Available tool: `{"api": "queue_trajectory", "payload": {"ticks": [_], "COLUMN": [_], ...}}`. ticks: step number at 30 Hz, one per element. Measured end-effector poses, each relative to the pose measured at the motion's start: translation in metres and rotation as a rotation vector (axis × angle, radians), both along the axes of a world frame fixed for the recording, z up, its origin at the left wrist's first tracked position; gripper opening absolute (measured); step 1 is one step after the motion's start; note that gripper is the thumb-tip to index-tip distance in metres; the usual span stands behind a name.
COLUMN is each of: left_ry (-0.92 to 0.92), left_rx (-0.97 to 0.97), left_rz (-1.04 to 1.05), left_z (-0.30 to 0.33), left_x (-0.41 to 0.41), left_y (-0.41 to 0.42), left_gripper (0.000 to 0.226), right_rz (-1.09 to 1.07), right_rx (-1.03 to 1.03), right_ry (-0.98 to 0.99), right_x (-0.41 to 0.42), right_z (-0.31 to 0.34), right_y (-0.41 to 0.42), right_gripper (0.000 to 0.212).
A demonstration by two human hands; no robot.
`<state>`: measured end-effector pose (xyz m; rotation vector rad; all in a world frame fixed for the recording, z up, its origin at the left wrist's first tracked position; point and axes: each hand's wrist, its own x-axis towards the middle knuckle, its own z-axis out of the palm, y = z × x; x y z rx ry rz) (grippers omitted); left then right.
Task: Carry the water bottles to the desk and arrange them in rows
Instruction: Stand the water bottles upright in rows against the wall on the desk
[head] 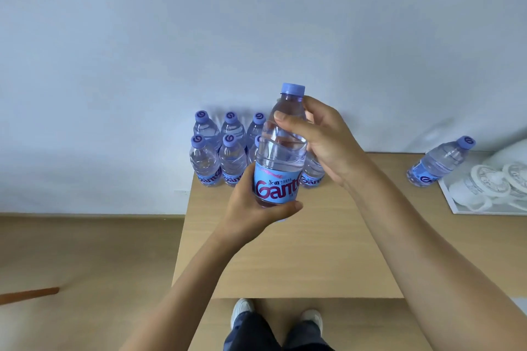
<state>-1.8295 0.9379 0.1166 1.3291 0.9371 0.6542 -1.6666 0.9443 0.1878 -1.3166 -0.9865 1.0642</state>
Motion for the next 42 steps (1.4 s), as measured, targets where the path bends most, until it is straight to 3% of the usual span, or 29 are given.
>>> {"api": "queue_trajectory", "payload": {"ticks": [6,16,20,26,42], "left_ry": [0.069,0.282,0.351,0.349,0.329], "left_rx": [0.05,0.012,-0.034,-0.061,0.018], "left_rz": [0.001,0.071,0.148,0.243,0.314], "left_z": [-0.038,-0.129,-0.157,-0.178,-0.211], "left_x": [-0.045,-0.103,-0.116,-0.123,-0.124], "left_y": [0.009,0.025,0.023,0.023,0.036], "left_gripper": [0.061,0.065,0.068,0.086,0.08], "right_rz": [0.104,0.202,0.23,0.25,0.2], "right_rx": [-0.077,-0.208,-0.209,-0.217,-0.071], "right_ry": [-0.014,-0.079,-0.114,-0.221,-0.271], "right_x": [-0.037,-0.097,-0.116,-0.138,-0.147], "right_z": [-0.04,-0.123,-0.149,-0.177,-0.199], "right_y": [0.016,0.031,0.028,0.021,0.016], "right_gripper": [0.015,0.032,0.029,0.026,0.058]}}
